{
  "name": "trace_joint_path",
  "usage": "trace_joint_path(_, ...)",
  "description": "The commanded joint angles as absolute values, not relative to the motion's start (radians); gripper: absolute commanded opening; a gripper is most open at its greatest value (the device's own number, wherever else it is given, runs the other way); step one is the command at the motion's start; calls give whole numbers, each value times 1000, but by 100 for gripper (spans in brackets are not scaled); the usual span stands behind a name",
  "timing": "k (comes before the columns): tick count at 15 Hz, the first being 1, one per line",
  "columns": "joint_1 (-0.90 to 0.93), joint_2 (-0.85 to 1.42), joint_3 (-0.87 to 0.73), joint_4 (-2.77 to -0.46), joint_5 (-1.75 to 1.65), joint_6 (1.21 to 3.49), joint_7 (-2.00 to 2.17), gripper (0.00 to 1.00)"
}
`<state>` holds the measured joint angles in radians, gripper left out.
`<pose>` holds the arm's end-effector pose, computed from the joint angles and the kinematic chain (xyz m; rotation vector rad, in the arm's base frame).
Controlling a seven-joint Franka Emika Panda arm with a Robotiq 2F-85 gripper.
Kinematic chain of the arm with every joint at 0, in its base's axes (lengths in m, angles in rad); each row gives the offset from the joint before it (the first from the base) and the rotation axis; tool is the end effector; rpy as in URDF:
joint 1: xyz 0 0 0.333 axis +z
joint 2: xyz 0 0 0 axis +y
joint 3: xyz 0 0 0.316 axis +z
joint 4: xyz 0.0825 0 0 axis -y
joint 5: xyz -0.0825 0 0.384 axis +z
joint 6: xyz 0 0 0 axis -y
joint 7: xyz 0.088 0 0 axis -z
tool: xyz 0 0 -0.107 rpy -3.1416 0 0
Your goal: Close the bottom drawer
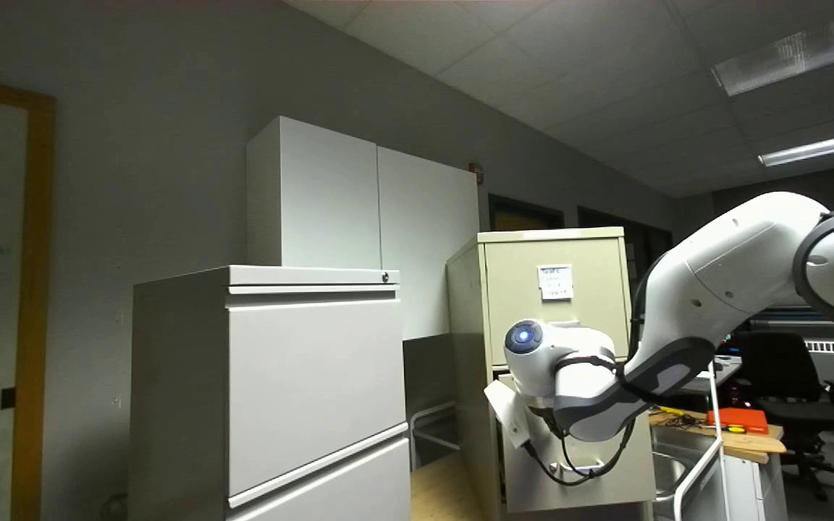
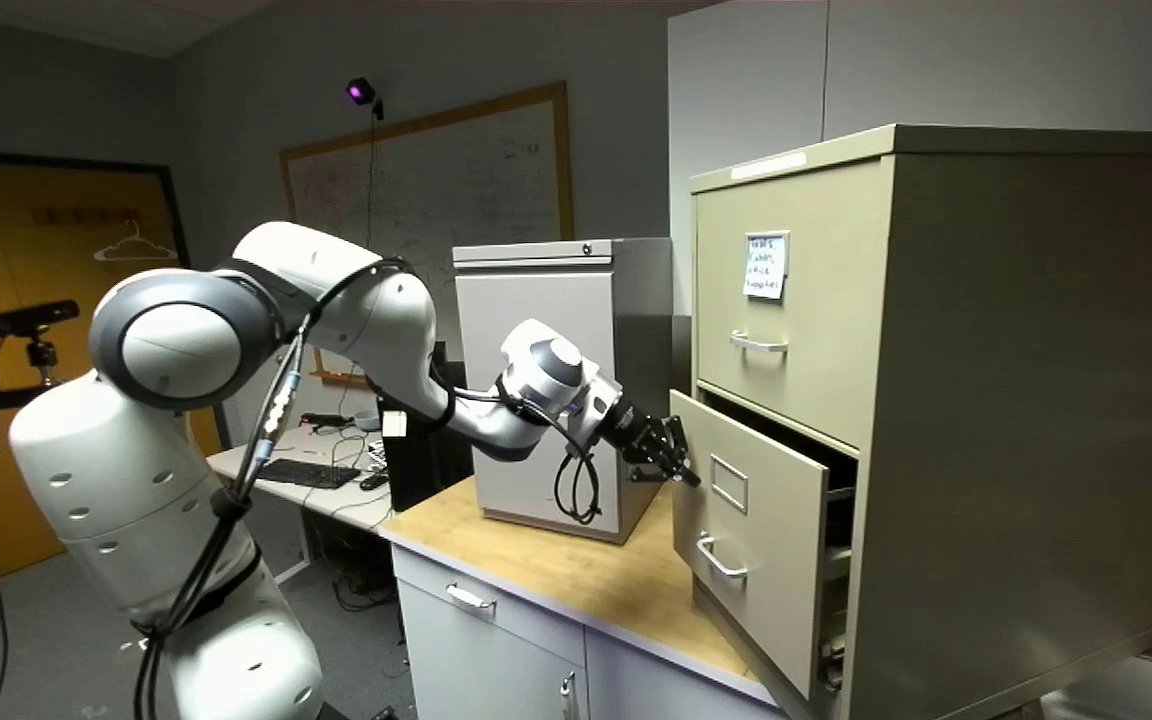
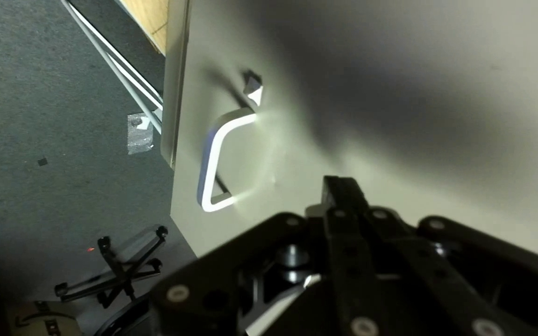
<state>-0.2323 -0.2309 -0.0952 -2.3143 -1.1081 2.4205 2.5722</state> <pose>0.4743 -0.1673 0.4728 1.3172 -2.4381 1.2957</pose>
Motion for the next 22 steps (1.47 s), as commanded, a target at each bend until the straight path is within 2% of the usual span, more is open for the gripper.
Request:
trace_joint_path(1,-225,-179,-106,-2251,-1176,2423,2634,0)
trace_joint_path(22,-188,-157,-116,-2240,-1067,2342,2519,1)
